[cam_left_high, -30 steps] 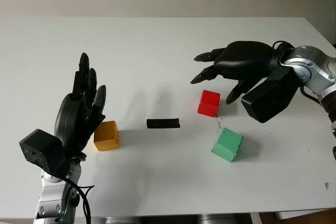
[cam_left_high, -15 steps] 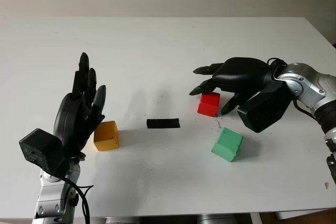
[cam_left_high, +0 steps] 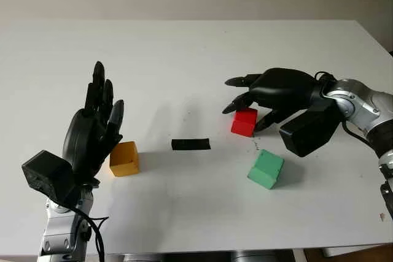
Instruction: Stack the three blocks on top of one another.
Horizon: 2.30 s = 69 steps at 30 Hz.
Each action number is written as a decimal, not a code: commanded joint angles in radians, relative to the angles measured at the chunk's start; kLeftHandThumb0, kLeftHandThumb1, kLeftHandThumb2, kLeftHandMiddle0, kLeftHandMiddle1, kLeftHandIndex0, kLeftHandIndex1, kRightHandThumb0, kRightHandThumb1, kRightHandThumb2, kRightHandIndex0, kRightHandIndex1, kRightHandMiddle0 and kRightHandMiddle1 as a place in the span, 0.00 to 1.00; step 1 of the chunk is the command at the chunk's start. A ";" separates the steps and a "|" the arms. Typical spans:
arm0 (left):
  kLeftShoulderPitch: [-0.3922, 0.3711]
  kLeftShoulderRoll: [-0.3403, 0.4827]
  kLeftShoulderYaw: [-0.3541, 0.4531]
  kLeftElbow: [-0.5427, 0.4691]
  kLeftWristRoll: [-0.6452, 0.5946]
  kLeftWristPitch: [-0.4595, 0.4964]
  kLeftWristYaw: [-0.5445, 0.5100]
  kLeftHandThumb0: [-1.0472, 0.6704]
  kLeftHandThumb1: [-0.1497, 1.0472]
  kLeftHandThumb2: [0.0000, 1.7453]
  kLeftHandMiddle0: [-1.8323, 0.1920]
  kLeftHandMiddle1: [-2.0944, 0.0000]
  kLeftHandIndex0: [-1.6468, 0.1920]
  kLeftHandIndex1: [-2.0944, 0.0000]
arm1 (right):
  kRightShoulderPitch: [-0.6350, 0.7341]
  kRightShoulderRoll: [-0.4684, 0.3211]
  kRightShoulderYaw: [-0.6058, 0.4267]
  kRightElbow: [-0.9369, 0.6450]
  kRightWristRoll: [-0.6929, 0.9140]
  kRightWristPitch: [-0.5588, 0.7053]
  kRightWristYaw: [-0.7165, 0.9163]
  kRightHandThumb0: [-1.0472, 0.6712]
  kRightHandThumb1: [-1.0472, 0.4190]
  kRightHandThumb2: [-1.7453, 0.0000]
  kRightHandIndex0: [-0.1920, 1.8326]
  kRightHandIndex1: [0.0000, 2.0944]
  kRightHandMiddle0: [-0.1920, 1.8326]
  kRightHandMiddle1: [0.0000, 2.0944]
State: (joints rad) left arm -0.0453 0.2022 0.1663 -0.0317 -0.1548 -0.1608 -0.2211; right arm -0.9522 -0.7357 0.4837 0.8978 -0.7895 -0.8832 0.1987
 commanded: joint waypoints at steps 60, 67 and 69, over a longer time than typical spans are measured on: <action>-0.013 -0.058 -0.030 0.055 0.033 -0.093 0.062 0.17 1.00 0.29 1.00 1.00 1.00 1.00 | 0.006 0.310 0.037 -0.349 0.200 0.376 0.450 0.34 0.05 0.97 0.24 0.02 0.25 0.78; -0.010 -0.055 -0.032 0.049 0.042 -0.094 0.070 0.17 1.00 0.29 1.00 0.99 1.00 0.99 | -0.003 0.327 0.039 -0.283 0.193 0.370 0.420 0.35 0.06 0.97 0.24 0.03 0.23 0.82; -0.011 -0.054 -0.032 0.050 0.039 -0.095 0.067 0.17 1.00 0.30 1.00 0.99 1.00 1.00 | -0.009 0.329 0.043 -0.271 0.181 0.377 0.411 0.35 0.06 0.97 0.24 0.02 0.22 0.81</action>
State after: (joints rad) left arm -0.0468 0.1448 0.1335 0.0216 -0.1151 -0.2478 -0.1527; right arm -0.9441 -0.4108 0.5231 0.6168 -0.6021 -0.5092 0.6191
